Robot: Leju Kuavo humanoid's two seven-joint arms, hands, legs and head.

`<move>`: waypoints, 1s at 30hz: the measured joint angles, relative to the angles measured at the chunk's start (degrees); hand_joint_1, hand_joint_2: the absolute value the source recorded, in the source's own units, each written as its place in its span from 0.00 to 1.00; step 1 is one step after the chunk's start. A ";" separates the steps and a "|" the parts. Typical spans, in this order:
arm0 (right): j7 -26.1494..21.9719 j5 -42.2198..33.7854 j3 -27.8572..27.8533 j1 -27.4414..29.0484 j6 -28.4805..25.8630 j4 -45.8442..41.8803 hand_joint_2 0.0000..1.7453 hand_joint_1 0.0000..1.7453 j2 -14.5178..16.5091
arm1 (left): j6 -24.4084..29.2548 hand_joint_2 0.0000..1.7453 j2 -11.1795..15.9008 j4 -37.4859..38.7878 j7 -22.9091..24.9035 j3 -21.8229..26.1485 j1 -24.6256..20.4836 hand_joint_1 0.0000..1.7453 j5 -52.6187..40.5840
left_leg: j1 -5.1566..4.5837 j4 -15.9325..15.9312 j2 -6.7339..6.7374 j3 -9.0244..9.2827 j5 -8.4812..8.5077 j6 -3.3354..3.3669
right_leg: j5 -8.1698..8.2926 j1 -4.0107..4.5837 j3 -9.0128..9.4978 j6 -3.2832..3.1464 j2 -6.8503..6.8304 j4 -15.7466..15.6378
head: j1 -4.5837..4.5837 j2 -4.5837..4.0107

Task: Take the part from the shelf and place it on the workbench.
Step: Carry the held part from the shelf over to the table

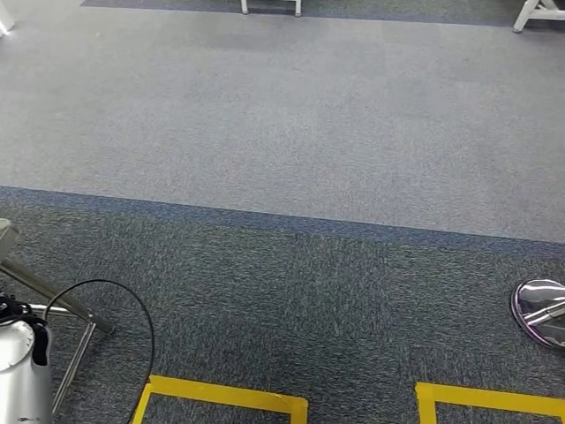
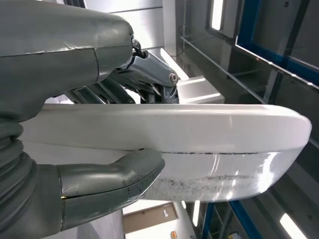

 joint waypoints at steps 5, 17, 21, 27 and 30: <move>-0.11 0.16 0.00 0.09 0.23 0.02 0.00 0.00 0.22 | 0.00 1.00 0.53 -0.05 0.80 -0.80 -0.25 1.00 -0.87 | -0.16 12.21 6.89 -5.73 -6.31 -1.50 | -0.05 -0.24 0.81 -1.02 -4.16 -0.71 | -0.75 0.00; -0.31 0.45 0.00 -0.31 0.42 0.00 0.00 0.00 0.41 | 0.00 1.00 0.75 -0.08 1.63 -1.15 0.22 1.00 -1.65 | -0.46 -0.58 9.11 0.50 0.19 1.14 | -3.13 0.11 1.76 1.57 -8.63 0.88 | -0.59 0.00; -0.32 0.49 -0.04 -0.08 0.46 0.02 0.00 0.00 0.43 | 0.00 1.00 0.73 -0.09 1.84 -1.34 0.26 1.00 -1.93 | -0.26 -0.73 6.60 0.46 0.33 1.71 | -9.13 -0.04 -5.49 1.98 -4.00 15.10 | -0.12 0.00; -0.34 0.64 -0.13 0.15 0.72 0.02 0.00 0.00 0.43 | 0.00 1.00 0.71 -0.04 2.26 -1.80 0.24 1.00 -2.50 | -0.23 -0.34 1.85 0.28 0.21 1.20 | -0.20 -0.27 -1.02 0.78 1.07 1.74 | -0.14 0.00; -0.34 0.74 -0.20 0.22 0.86 0.02 0.00 0.00 0.48 | 0.00 1.00 0.80 -0.02 2.31 -1.91 0.22 1.00 -2.49 | 0.14 -0.27 -0.27 -0.45 0.51 0.07 | -0.28 -0.24 0.33 0.31 1.21 -0.23 | -0.14 0.00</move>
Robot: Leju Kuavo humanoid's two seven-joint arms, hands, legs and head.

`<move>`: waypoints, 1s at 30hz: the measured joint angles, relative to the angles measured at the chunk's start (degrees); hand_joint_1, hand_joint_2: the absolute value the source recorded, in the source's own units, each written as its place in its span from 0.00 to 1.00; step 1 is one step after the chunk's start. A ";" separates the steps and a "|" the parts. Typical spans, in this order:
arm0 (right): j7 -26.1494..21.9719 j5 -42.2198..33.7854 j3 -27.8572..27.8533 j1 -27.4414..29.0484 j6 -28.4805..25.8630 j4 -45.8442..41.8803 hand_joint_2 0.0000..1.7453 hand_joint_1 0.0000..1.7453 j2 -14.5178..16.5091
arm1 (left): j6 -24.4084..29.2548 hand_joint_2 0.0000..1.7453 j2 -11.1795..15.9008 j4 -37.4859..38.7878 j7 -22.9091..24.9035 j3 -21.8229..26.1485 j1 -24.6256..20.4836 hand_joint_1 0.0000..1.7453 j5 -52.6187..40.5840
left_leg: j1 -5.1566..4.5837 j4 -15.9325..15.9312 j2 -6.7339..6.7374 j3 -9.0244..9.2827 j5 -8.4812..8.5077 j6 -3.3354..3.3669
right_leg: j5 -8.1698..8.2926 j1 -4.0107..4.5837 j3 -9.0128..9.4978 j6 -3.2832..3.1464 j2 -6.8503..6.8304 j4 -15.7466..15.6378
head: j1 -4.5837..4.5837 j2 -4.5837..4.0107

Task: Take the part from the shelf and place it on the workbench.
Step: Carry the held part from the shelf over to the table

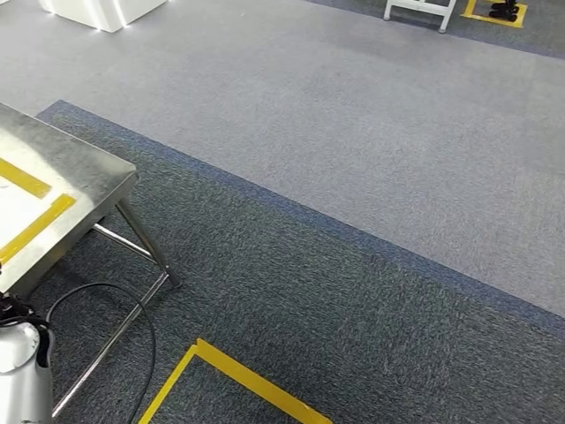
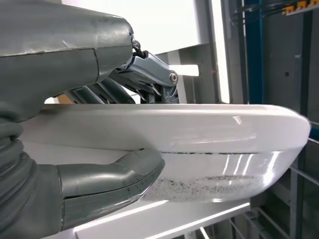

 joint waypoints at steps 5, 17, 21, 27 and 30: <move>-0.09 0.01 -0.03 0.00 0.01 -0.01 0.00 0.00 0.13 | 0.00 1.00 0.33 0.03 0.09 -0.09 -0.33 1.00 0.04 | -0.25 10.49 6.92 -4.95 -5.41 -1.40 | -0.20 -0.14 0.90 -1.37 -4.47 -0.54 | -0.95 0.00; -0.21 0.27 -0.02 -0.40 -0.01 -0.01 0.00 0.00 0.17 | 0.00 1.00 0.44 0.11 0.09 -0.07 0.15 1.00 0.21 | -0.74 0.14 10.62 0.06 -0.38 0.57 | -3.19 0.53 2.65 0.97 -10.90 0.27 | -0.69 0.00; -0.27 0.38 -0.02 -0.20 0.02 0.00 0.00 0.00 0.18 | 0.00 1.00 0.43 0.10 0.15 -0.13 0.13 1.00 -0.17 | -0.42 -0.05 7.86 0.07 -0.26 1.49 | -9.37 0.26 -4.04 1.38 -5.34 13.37 | -0.28 0.00; -0.25 0.91 -0.02 0.01 0.07 0.02 0.00 0.00 0.17 | 0.00 1.00 0.36 0.13 0.78 -0.15 0.23 1.00 -0.34 | -0.39 0.29 2.92 0.23 -0.43 1.08 | -1.13 -0.05 -1.63 0.65 -1.38 3.54 | -0.26 0.00; -0.22 0.94 -0.02 0.02 0.08 0.02 0.00 0.00 0.17 | 0.00 1.00 0.39 0.14 0.88 -0.16 0.28 1.00 -0.37 | -0.04 0.34 0.81 -0.41 -0.11 -0.08 | -0.74 -0.06 0.10 0.22 0.01 0.38 | -0.24 0.00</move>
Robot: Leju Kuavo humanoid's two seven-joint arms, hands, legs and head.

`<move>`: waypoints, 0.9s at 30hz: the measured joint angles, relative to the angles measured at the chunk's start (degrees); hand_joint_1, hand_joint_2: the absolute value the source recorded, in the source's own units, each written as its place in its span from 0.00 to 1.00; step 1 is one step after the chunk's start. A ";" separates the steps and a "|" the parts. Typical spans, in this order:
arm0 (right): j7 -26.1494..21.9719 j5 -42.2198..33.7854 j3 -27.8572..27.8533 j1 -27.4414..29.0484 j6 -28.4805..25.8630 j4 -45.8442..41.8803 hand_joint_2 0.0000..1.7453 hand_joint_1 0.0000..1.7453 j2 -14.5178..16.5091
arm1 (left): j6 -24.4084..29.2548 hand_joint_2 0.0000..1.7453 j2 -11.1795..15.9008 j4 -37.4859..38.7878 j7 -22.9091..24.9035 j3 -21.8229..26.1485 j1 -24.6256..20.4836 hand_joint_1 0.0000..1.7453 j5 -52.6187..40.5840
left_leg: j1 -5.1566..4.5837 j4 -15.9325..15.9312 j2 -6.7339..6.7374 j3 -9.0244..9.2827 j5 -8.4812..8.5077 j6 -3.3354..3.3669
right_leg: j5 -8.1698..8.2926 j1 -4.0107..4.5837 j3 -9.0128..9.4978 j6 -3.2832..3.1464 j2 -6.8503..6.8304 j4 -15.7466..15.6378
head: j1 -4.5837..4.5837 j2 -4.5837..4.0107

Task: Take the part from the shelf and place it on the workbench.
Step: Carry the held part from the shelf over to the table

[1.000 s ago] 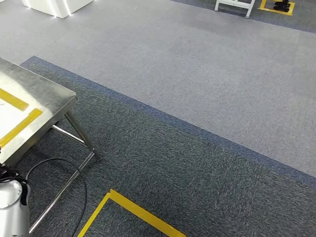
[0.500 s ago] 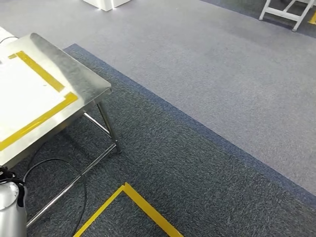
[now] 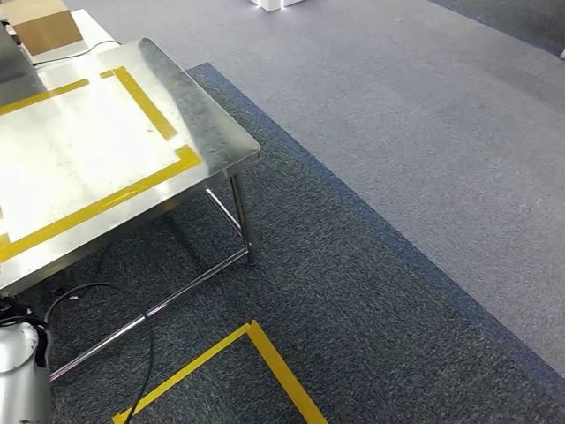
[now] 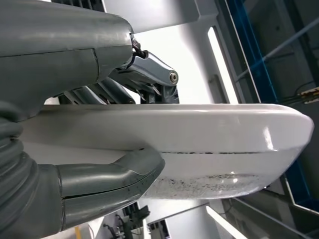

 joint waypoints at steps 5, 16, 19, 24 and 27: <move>0.01 0.01 0.00 0.02 -0.03 0.00 0.00 0.00 0.04 | 0.00 1.00 0.25 0.01 0.03 -0.02 -0.11 1.00 0.00 | -0.17 8.21 5.88 -3.96 -4.40 -1.42 | 0.10 0.01 0.94 -1.58 -4.04 -0.68 | -0.48 0.00; 0.07 0.31 0.00 -0.22 0.17 0.00 0.00 0.00 0.04 | 0.00 1.00 0.44 0.14 0.08 -0.01 0.01 1.00 0.18 | -1.13 -0.05 9.91 0.55 -0.38 0.45 | -1.59 0.91 2.57 -0.20 -11.69 -0.81 | -0.47 0.00; 0.04 0.37 0.00 -0.41 0.19 0.00 0.00 0.00 0.04 | 0.00 1.00 0.44 0.14 0.08 -0.02 -0.14 1.00 0.14 | -0.60 -0.74 8.21 0.72 0.06 1.28 | -4.18 0.73 0.93 0.58 -8.47 2.70 | -0.23 0.00; 0.07 0.59 0.00 0.05 0.35 0.02 0.00 0.00 0.04 | 0.00 1.00 0.38 0.21 0.12 -0.05 0.01 1.00 0.18 | -0.53 -0.70 4.93 0.60 0.04 1.70 | -8.68 0.55 -7.17 0.81 -4.99 17.09 | -0.07 0.00; 0.07 0.69 0.00 0.06 0.33 0.02 0.00 0.00 0.04 | 0.00 1.00 0.37 0.21 0.23 -0.05 0.16 1.00 0.31 | -0.47 -0.40 2.80 0.61 -0.05 1.43 | -2.04 0.29 -2.91 0.59 -3.50 6.19 | -0.02 0.00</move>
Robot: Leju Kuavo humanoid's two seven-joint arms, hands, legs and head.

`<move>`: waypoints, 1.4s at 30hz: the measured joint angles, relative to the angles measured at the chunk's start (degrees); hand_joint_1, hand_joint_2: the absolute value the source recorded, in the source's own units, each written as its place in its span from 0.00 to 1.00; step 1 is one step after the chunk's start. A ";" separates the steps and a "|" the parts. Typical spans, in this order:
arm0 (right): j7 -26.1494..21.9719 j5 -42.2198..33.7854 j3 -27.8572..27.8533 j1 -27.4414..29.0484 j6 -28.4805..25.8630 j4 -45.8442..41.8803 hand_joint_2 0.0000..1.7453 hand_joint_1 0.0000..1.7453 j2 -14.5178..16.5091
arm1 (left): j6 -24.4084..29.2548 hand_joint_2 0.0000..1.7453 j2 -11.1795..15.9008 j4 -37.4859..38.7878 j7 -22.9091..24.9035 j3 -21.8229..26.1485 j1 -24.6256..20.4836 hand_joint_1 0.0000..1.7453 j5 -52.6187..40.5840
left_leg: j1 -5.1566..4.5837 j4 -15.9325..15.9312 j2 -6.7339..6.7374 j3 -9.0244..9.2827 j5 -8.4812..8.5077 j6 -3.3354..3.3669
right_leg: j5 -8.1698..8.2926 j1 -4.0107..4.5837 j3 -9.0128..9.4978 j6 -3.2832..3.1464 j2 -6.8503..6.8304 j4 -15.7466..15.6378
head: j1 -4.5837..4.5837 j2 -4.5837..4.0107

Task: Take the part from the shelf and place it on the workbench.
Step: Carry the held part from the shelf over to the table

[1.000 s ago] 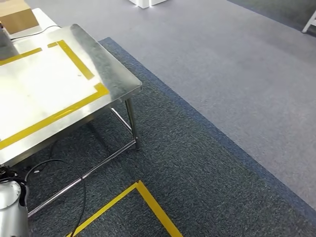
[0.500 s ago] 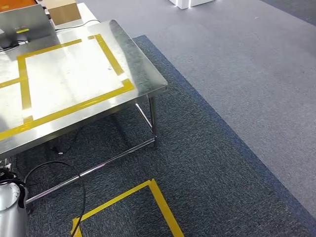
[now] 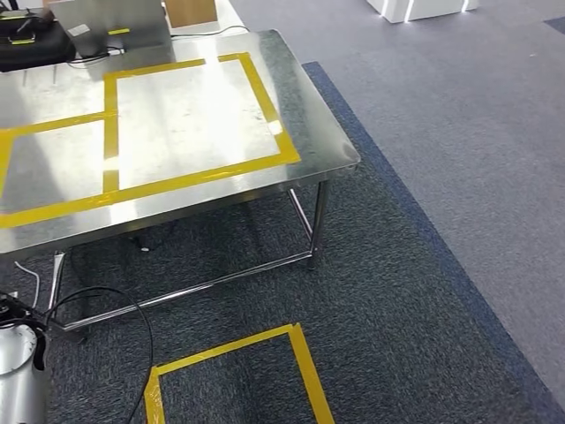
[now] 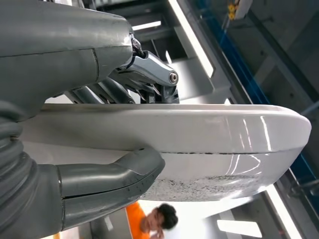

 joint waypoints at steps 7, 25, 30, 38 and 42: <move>0.14 -0.57 -0.02 -0.27 0.11 -0.01 0.00 0.00 0.01 | 0.00 1.00 0.22 -0.02 0.27 -0.02 0.32 1.00 0.40 | 0.05 2.35 0.14 -1.32 -1.38 -2.00 | 2.01 -0.19 3.63 -1.80 0.28 -6.53 | -0.17 0.00; -0.13 -0.39 -0.42 -0.28 -1.10 -0.02 0.00 0.00 0.02 | 0.00 1.00 0.54 0.20 1.02 -0.13 0.42 1.00 0.39 | 0.02 -0.25 3.62 0.09 -0.19 -0.07 | -5.59 0.16 -1.17 0.18 -1.69 5.07 | -0.01 0.00; -0.30 -0.30 -0.42 -0.10 -1.17 0.00 0.00 0.00 0.02 | 0.00 1.00 0.52 0.22 1.08 -0.16 0.66 1.00 0.40 | -0.02 0.00 0.90 0.14 -0.24 -0.07 | -0.92 0.09 -0.79 -0.08 -0.24 2.05 | 0.03 0.00; -0.42 0.24 -0.42 -0.21 -0.83 -0.01 0.00 0.00 0.02 | 0.00 1.00 0.74 0.22 1.39 -0.66 0.67 1.00 0.39 | 0.05 3.34 0.04 -2.10 -1.71 -2.28 | 1.76 -0.24 4.32 -1.98 -0.11 -6.96 | -0.39 0.00; -0.44 0.32 -0.42 -0.05 -0.81 -0.02 0.00 0.00 0.01 | 0.00 1.00 0.82 0.26 1.45 -1.09 0.80 1.00 0.39 | 0.29 16.74 4.01 -8.25 -7.38 -3.00 | 1.37 0.05 4.66 -2.49 -3.41 -7.00 | -0.62 0.00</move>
